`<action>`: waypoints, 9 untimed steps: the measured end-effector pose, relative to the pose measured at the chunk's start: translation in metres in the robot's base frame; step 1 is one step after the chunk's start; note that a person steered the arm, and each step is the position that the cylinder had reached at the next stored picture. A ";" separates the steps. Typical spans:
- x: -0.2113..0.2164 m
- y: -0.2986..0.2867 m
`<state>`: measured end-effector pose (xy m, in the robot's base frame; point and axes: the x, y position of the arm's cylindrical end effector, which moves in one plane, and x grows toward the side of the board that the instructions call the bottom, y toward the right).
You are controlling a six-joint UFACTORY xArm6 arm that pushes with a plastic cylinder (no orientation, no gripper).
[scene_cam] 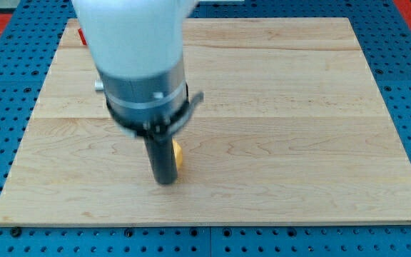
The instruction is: Push the triangle and hexagon towards the group of blocks
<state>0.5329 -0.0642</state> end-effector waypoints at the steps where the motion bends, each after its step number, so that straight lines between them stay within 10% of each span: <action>1: -0.069 0.003; 2: -0.147 0.000; 9: -0.227 -0.009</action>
